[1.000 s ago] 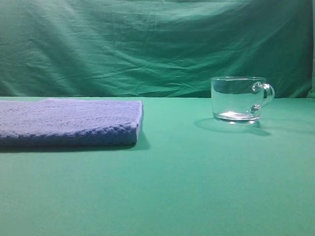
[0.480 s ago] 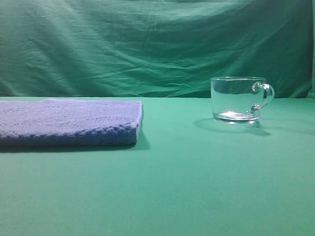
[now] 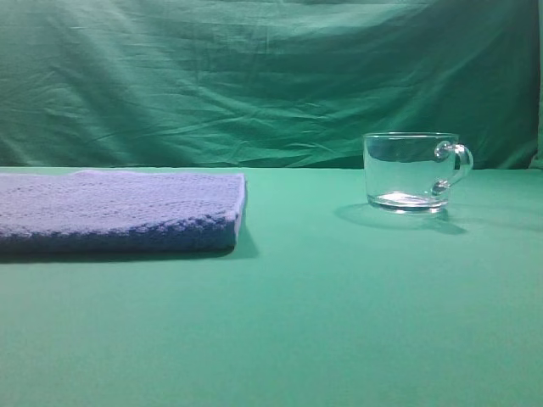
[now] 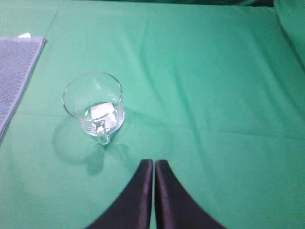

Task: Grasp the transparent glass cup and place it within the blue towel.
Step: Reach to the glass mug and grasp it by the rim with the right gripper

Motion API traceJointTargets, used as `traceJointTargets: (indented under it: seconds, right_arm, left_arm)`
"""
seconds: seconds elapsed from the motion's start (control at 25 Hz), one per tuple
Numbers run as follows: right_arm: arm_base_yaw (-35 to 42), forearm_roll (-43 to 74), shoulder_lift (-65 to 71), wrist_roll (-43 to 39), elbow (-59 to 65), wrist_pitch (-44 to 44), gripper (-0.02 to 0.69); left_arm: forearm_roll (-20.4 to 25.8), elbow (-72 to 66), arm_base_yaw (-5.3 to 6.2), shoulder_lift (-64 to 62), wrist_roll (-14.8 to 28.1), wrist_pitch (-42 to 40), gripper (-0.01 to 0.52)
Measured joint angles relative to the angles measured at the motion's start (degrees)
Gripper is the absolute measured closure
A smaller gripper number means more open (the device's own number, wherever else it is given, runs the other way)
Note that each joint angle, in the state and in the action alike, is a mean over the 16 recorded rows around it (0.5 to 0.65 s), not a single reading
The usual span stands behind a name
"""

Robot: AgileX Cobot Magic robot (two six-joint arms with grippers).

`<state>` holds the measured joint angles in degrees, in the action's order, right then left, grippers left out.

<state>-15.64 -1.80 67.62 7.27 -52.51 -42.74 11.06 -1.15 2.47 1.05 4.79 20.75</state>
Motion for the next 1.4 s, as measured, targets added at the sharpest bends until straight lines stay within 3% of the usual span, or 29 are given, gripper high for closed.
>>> traceJointTargets:
  seconds: [0.4, 0.52, 0.6, 0.72, 1.16, 1.4]
  right_arm:
    - [-2.98, -1.09, 20.00, 3.35, -7.61, -1.84, 0.186]
    - [-3.04, -1.39, 24.41, 3.86, -8.92, -0.58, 0.117]
    - [-3.04, -1.53, 26.91, 4.18, -9.52, 0.93, 0.106]
    - [-3.04, -1.73, 30.03, 4.60, -10.07, 3.63, 0.160]
    - [-3.60, -2.01, 35.03, 6.06, -11.78, 10.43, 0.495]
    - [-7.22, -1.93, 34.57, 7.13, -16.93, 9.23, 0.564]
  left_arm:
    - [0.00, 0.00, 0.00, 0.00, 0.00, 0.00, 0.514]
    - [0.00, 0.00, 0.00, 0.00, 0.00, 0.00, 0.514]
    - [0.00, 0.00, 0.00, 0.00, 0.00, 0.00, 0.514]
    - [0.00, 0.00, 0.00, 0.00, 0.00, 0.00, 0.514]
    - [0.00, 0.00, 0.00, 0.00, 0.00, 0.00, 0.514]
    - [0.00, 0.00, 0.00, 0.00, 0.00, 0.00, 0.514]
